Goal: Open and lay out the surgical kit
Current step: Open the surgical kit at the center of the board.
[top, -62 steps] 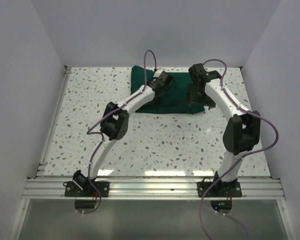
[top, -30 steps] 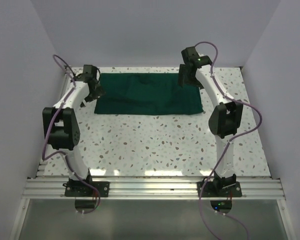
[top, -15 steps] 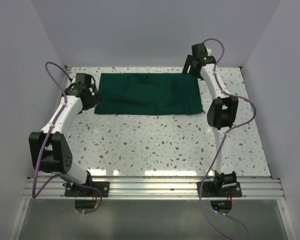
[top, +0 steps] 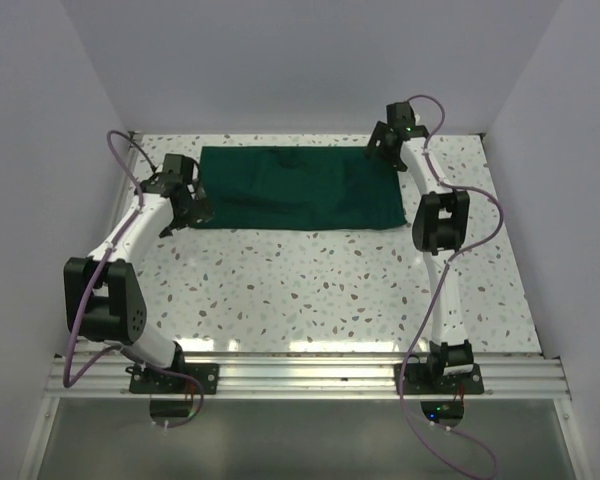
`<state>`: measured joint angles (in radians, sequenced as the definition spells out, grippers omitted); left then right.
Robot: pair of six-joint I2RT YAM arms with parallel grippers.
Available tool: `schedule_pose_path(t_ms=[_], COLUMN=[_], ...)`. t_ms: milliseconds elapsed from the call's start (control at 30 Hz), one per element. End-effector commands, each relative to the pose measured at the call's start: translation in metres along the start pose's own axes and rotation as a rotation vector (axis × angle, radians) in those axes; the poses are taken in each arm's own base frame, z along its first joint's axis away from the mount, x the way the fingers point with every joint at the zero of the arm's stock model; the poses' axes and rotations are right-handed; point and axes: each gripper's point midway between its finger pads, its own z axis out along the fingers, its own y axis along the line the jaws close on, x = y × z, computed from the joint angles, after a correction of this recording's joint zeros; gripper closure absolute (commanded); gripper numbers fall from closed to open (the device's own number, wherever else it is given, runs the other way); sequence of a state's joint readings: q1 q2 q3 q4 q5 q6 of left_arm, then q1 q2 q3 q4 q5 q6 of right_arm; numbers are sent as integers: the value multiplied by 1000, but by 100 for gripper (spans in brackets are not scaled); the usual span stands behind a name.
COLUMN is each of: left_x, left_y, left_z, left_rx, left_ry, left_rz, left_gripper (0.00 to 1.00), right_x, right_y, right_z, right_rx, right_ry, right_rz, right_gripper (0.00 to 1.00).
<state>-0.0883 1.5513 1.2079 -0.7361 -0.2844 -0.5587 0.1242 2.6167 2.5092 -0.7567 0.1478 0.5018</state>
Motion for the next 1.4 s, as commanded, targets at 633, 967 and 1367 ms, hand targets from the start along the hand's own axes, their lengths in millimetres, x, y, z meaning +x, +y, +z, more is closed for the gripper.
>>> schedule_pose_path(t_ms=[633, 967, 1367], left_x=[-18, -8, -4], left_y=[-35, -44, -48], left_z=[-6, -6, -8], left_rx=[-60, -62, -43], left_ry=[-25, -16, -25], left_rz=[37, 58, 64], left_gripper=[7, 7, 7], right_x=[38, 32, -9], right_y=[-18, -19, -9], right_z=[49, 33, -21], right_rx=[-46, -43, -48], right_ry=[120, 118, 30], right_rz=[106, 75, 49], right_gripper=[43, 70, 71])
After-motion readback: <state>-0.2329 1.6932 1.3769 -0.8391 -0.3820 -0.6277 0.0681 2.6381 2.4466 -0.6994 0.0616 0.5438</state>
